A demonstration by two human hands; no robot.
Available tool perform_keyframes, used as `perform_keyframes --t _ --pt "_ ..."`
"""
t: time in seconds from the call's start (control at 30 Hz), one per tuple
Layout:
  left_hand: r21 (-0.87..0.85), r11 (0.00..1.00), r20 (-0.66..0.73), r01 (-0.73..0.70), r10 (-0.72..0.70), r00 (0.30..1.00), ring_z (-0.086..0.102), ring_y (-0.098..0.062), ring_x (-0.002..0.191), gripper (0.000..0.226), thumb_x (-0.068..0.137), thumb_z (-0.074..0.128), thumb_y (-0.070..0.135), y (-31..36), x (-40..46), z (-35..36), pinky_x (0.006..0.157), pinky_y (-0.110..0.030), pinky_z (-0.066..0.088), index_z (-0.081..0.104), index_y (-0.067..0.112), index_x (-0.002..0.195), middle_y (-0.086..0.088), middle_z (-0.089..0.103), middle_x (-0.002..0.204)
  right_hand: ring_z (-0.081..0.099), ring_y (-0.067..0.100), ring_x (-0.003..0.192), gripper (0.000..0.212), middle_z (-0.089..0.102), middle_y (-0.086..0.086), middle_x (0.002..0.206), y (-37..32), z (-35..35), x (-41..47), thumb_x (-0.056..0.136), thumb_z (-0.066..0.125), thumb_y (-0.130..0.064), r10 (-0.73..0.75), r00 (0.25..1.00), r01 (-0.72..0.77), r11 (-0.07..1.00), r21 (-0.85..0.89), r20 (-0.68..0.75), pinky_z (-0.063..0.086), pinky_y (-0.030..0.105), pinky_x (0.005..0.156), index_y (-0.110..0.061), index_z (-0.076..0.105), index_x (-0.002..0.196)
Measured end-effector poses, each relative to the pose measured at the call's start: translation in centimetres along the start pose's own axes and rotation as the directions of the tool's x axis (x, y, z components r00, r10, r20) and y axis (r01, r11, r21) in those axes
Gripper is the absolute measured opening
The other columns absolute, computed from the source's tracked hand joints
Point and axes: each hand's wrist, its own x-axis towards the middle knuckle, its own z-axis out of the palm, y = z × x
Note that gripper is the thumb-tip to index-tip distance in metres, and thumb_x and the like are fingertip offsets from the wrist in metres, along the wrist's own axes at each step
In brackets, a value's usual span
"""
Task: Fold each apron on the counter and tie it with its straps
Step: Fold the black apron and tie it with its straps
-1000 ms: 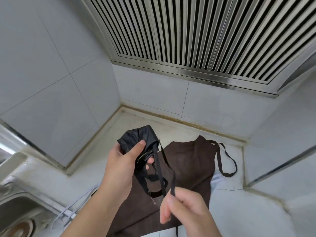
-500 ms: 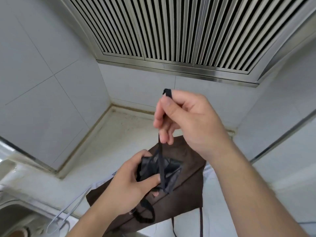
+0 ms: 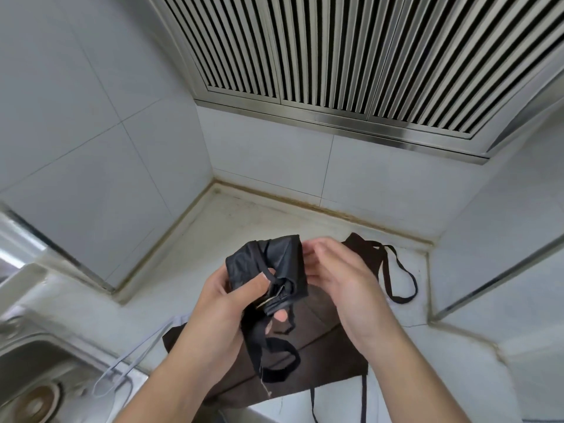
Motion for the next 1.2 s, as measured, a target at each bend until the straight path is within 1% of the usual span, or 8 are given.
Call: perform_keyframes --t 0.1,0.2,0.37,0.5,0.7,0.93,1.07,1.2 --pt "-0.025 1.0 -0.014 -0.011 0.011 1.0 0.059 -0.032 0.061 0.019 0.095 0.064 0.009 0.2 0.3 0.3 0.049 -0.031 0.047 0.06 -0.008 0.103 -0.028 0.059 0.075 0.072 0.036 0.089 0.027 0.074 0.013 0.099 0.9 0.8 -1.9 0.111 0.045 -0.019 0.1 0.968 -0.119 0.99 0.07 0.231 0.059 0.045 0.086 -0.006 0.067 0.122" --pt "-0.001 0.999 -0.077 -0.044 0.044 0.996 0.06 -0.033 0.066 0.025 0.097 0.066 0.01 -0.2 0.7 0.2 0.052 -0.031 0.048 0.059 -0.011 0.107 -0.029 0.061 0.08 0.047 0.016 0.055 0.017 0.059 -0.001 0.072 1.8 0.9 -2.7 0.109 0.05 -0.014 0.159 0.966 -0.16 0.987 -0.01 0.204 0.039 0.027 0.052 -0.009 0.066 0.113" --pt "0.058 0.994 -0.202 -0.094 0.104 0.974 0.062 -0.037 0.065 0.018 0.097 0.069 0.009 -0.8 1.2 0.6 0.056 -0.037 0.048 0.062 -0.004 0.108 -0.026 0.069 0.084 0.045 0.007 0.058 0.025 0.05 -0.006 0.062 2.2 0.8 -3.7 0.104 0.054 -0.023 0.025 0.998 0.004 0.877 -0.481 0.053 0.035 0.025 0.059 -0.021 0.068 0.084" --pt "0.071 0.994 -0.222 -0.088 0.102 0.97 0.059 -0.036 0.06 0.019 0.095 0.073 0.012 -1.4 1.2 0.9 0.063 -0.043 0.051 0.063 -0.001 0.105 -0.03 0.064 0.077 0.055 0.013 0.066 0.024 0.064 -0.008 0.07 1.3 1.1 -4.7 0.104 0.055 -0.024 -0.04 0.994 0.089 0.841 -0.533 0.103 0.041 0.031 0.061 -0.021 0.066 0.083" --pt "-0.18 0.981 0.009 0.077 -0.076 0.997 0.043 -0.023 0.051 0.013 0.086 0.067 0.012 0.0 0.8 0.1 0.048 -0.029 0.041 0.062 0.002 0.092 -0.019 0.051 0.065 0.035 0.008 0.054 0.026 0.04 -0.01 0.056 1.0 0.1 -4.4 0.099 0.056 -0.026 0.078 0.973 0.008 0.928 -0.372 0.215 0.029 0.022 0.054 -0.015 0.067 0.078" --pt "0.117 0.984 0.434 0.131 -0.169 0.885 0.055 -0.025 0.049 0.032 0.093 0.074 0.012 -0.6 0.5 -1.5 0.046 -0.034 0.032 0.054 -0.011 0.104 -0.022 0.059 0.064 0.016 0.013 0.049 0.035 0.025 0.001 0.057 -1.0 -2.7 -1.0 0.093 0.067 -0.013 0.326 0.932 -0.319 0.945 -0.069 0.157 0.006 0.029 0.051 -0.017 0.052 0.062" --pt "0.351 0.925 0.286 0.147 -0.255 0.924 0.061 -0.035 0.057 0.031 0.093 0.078 0.011 -1.2 0.1 -0.8 0.057 -0.038 0.044 0.054 -0.002 0.108 -0.028 0.062 0.07 0.018 0.014 0.047 0.039 0.028 -0.001 0.053 -4.5 -3.2 0.6 0.101 0.065 -0.02 0.272 0.96 -0.249 0.941 -0.23 0.071 0.012 0.026 0.048 -0.013 0.06 0.063" --pt "0.253 0.952 -0.005 0.173 -0.178 0.984 0.067 -0.049 0.065 0.021 0.096 0.071 0.003 -2.0 0.0 0.6 0.061 -0.047 0.054 0.059 0.0 0.113 -0.036 0.067 0.081 0.03 0.012 0.047 0.03 0.039 -0.007 0.051 -6.3 -1.4 -0.8 0.102 0.063 -0.027 0.099 0.995 -0.084 0.922 -0.378 0.021 0.026 0.024 0.05 -0.014 0.075 0.078"
